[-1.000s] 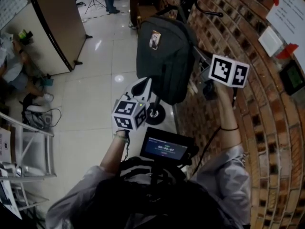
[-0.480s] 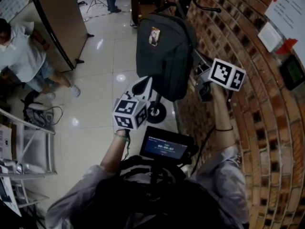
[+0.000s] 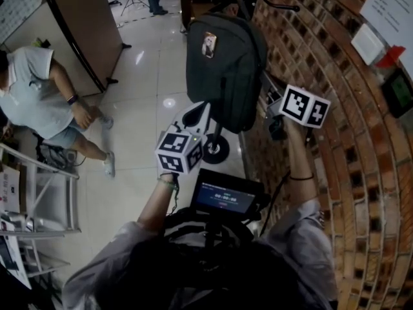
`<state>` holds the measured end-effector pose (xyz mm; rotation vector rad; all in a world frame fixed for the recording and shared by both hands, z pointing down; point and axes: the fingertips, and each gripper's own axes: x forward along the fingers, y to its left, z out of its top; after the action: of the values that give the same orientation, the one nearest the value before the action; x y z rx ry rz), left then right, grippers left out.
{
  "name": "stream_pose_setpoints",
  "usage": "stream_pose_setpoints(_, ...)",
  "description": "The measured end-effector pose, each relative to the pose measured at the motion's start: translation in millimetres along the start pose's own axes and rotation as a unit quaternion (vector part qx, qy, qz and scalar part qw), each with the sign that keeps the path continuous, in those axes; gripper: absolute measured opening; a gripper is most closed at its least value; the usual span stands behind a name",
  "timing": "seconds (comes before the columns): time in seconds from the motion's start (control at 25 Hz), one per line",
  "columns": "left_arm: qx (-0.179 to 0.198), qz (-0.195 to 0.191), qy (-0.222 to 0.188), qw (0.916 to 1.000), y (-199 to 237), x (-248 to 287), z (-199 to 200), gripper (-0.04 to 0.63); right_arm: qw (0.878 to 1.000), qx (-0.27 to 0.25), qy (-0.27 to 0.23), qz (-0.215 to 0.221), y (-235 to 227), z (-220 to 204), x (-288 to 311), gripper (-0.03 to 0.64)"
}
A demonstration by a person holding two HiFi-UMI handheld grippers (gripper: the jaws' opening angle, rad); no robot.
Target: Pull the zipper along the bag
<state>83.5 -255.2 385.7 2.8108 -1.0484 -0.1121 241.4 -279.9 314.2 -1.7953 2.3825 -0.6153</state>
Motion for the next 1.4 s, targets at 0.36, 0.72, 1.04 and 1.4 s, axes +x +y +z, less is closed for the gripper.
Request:
stream_pose_setpoints(0.36, 0.003, -0.017, 0.0, 0.9999, -13, 13, 1, 0.006, 1.0, 0.028, -0.003, 0.004, -6, -20, -7, 0.009)
stream_pose_setpoints(0.72, -0.005, -0.027, 0.005, 0.9996, -26, 21, -4, 0.006, 0.999, 0.038, 0.004, -0.006, -15, -42, -11, 0.009)
stream_pose_setpoints(1.04, -0.004, -0.03, 0.013, 0.9995, -31, 19, -9, 0.006, 0.999, 0.051, 0.014, -0.011, -25, -67, -17, 0.009)
stream_pose_setpoints(1.4, -0.005, -0.024, 0.016, 0.9996, -29, 15, -15, 0.007, 0.997, 0.066, 0.027, -0.02, -37, -95, -18, 0.009)
